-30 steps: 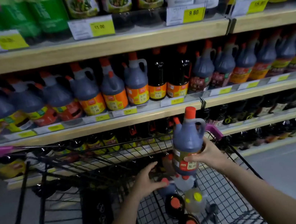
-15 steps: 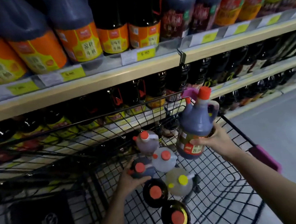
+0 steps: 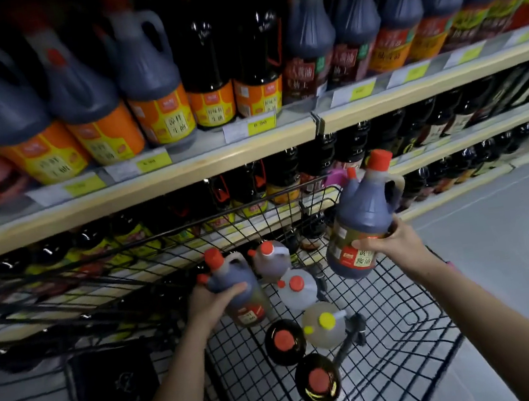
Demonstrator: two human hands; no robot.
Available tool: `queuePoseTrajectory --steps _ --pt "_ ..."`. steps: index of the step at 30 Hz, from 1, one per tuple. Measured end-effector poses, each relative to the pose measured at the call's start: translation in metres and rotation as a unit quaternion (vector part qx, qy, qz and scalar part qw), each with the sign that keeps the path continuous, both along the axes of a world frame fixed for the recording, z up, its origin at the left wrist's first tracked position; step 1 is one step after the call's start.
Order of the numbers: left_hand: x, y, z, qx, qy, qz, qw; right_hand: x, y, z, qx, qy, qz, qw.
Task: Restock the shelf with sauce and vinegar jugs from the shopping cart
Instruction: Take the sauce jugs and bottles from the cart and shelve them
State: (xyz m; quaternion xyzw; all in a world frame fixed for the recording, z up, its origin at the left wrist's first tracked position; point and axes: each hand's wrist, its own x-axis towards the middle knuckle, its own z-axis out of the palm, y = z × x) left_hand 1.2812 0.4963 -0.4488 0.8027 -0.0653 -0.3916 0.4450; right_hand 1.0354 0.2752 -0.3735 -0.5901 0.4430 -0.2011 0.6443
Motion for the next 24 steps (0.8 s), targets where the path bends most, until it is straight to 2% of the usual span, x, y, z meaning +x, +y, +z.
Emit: queuePoseTrajectory --steps 6,11,16,24 --pt "-0.013 -0.008 0.120 0.001 -0.057 -0.053 0.997 -0.039 0.003 0.078 0.016 -0.010 -0.001 1.000" --pt "-0.057 -0.049 0.199 0.010 -0.121 -0.123 0.985 -0.093 -0.007 0.129 0.014 0.000 0.001 1.000" --pt "-0.131 -0.108 0.240 -0.017 -0.138 -0.178 0.974 -0.172 -0.032 0.158 0.008 -0.004 -0.035 0.999" --pt "-0.293 -0.217 0.279 -0.043 -0.143 -0.217 0.965 -0.326 -0.115 0.183 -0.022 -0.001 -0.082 0.996"
